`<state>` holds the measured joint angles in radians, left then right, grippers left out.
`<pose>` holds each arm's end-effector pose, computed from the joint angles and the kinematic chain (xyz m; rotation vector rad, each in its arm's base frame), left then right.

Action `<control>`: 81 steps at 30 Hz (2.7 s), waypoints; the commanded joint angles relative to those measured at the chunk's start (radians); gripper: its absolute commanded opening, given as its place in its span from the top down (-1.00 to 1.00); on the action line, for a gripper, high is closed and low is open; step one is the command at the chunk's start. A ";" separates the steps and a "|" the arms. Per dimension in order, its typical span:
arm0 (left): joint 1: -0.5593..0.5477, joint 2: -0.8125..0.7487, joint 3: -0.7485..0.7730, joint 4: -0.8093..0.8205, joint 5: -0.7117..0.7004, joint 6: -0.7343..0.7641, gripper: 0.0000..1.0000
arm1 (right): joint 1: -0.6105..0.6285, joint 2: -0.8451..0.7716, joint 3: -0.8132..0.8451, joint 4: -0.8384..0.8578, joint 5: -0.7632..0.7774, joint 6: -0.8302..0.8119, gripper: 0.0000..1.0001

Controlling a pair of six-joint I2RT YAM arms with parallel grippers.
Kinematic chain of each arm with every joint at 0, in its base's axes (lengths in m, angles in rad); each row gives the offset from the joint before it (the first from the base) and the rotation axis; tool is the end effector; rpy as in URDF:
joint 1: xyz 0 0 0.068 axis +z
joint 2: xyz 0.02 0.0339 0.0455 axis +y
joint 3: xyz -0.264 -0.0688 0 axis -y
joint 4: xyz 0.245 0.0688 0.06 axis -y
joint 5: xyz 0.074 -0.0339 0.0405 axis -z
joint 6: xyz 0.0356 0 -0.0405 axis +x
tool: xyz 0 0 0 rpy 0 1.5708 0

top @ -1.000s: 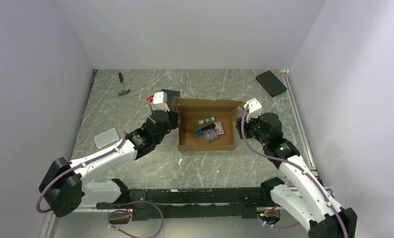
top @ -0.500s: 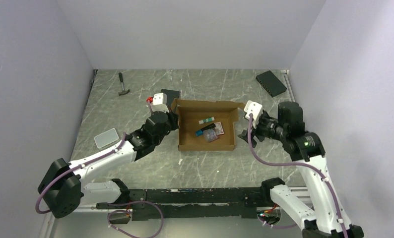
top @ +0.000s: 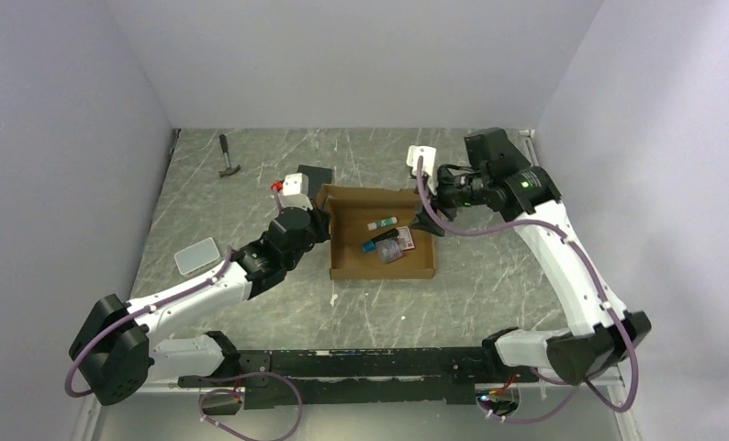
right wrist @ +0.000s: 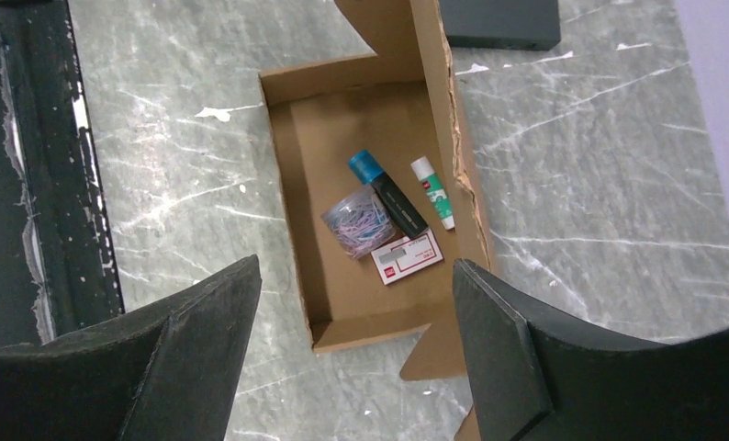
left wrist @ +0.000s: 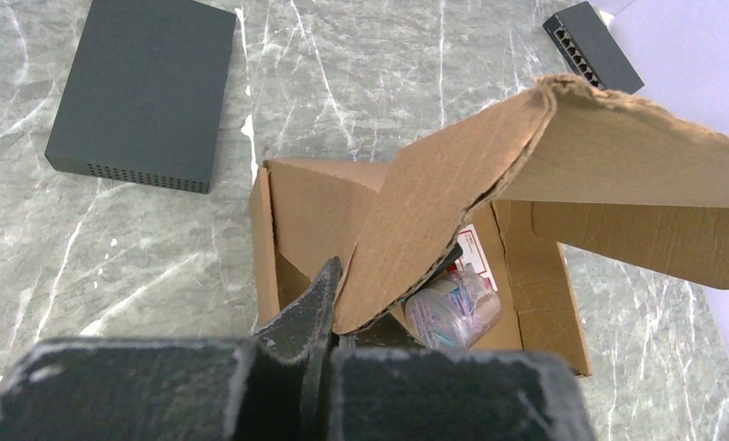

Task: Fold the paper box

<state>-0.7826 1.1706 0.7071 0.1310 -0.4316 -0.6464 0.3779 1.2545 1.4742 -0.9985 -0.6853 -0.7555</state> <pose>0.1974 -0.1753 0.2661 -0.1659 1.9046 -0.5692 0.2112 0.1081 0.4050 -1.4467 1.6670 0.5936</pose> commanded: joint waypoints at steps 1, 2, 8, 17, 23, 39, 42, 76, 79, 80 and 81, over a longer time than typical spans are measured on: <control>-0.005 -0.011 -0.011 -0.053 0.031 0.006 1.00 | 0.021 0.053 0.063 0.044 0.069 -0.015 -0.57; -0.006 -0.012 -0.011 -0.053 0.033 0.007 1.00 | 0.021 0.064 0.071 0.045 0.078 -0.020 -0.56; -0.006 -0.002 0.002 -0.052 0.045 0.011 1.00 | 0.025 0.146 0.124 0.016 0.086 -0.059 -0.37; -0.006 -0.012 0.002 -0.060 0.044 0.011 1.00 | 0.027 0.144 0.253 -0.188 -0.143 -0.193 -0.54; -0.006 -0.008 0.003 -0.062 0.049 0.008 1.00 | 0.027 0.129 0.229 -0.063 -0.073 -0.071 -0.65; -0.006 -0.031 0.000 -0.079 0.065 -0.005 0.91 | 0.033 0.269 0.211 -0.058 0.094 -0.125 0.53; -0.006 -0.052 -0.002 -0.100 0.073 -0.013 0.70 | 0.033 0.246 0.169 -0.055 0.103 -0.166 0.86; -0.004 -0.404 -0.098 -0.292 0.352 0.014 -0.68 | 0.115 0.089 -0.517 0.178 0.017 -0.150 0.12; 0.009 -0.282 -0.072 -0.248 0.347 0.016 -0.68 | 0.115 0.089 -0.522 0.158 0.001 -0.165 -0.07; 0.019 -0.245 -0.064 -0.230 0.355 0.019 -0.68 | 0.115 0.091 -0.520 0.149 -0.009 -0.172 -0.11; 0.030 -0.212 -0.052 -0.216 0.368 0.022 -0.67 | 0.114 0.090 -0.518 0.137 -0.024 -0.180 -0.14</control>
<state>-0.7780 0.8665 0.6094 -0.1940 -0.0750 -0.6418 0.4934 1.3766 0.9516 -0.8539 -0.6399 -0.8993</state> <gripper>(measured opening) 0.840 0.548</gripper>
